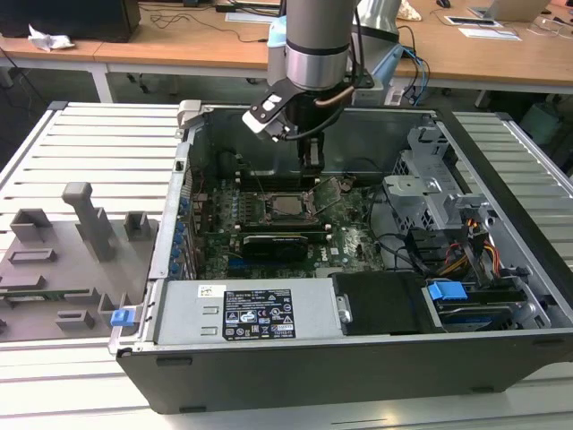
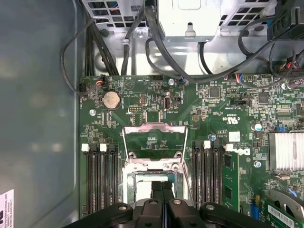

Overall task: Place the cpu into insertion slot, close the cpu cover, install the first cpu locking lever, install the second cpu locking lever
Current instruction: 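Close the cpu cover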

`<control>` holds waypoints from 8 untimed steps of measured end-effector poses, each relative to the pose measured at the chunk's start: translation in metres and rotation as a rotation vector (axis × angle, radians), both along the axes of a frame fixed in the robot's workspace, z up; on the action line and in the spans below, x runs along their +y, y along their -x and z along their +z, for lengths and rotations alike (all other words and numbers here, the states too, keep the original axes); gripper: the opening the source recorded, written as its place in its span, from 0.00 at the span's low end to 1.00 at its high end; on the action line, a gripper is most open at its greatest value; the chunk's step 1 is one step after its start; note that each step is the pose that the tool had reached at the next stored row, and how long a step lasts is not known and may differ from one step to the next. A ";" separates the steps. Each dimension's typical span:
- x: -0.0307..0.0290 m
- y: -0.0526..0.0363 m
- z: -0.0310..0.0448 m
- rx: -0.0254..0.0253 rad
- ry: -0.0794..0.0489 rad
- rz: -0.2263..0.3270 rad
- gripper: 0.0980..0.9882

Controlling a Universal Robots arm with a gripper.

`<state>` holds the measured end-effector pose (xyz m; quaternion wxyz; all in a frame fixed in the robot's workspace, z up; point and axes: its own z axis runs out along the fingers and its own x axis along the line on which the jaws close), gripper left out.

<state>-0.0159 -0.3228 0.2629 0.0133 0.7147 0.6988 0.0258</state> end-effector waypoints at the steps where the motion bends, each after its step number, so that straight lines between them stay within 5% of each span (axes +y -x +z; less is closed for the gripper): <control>1: 0.0000 0.0000 0.0026 0.0000 0.000 0.000 0.01; 8: 0.0000 -0.0044 0.0084 0.0000 0.000 0.000 0.01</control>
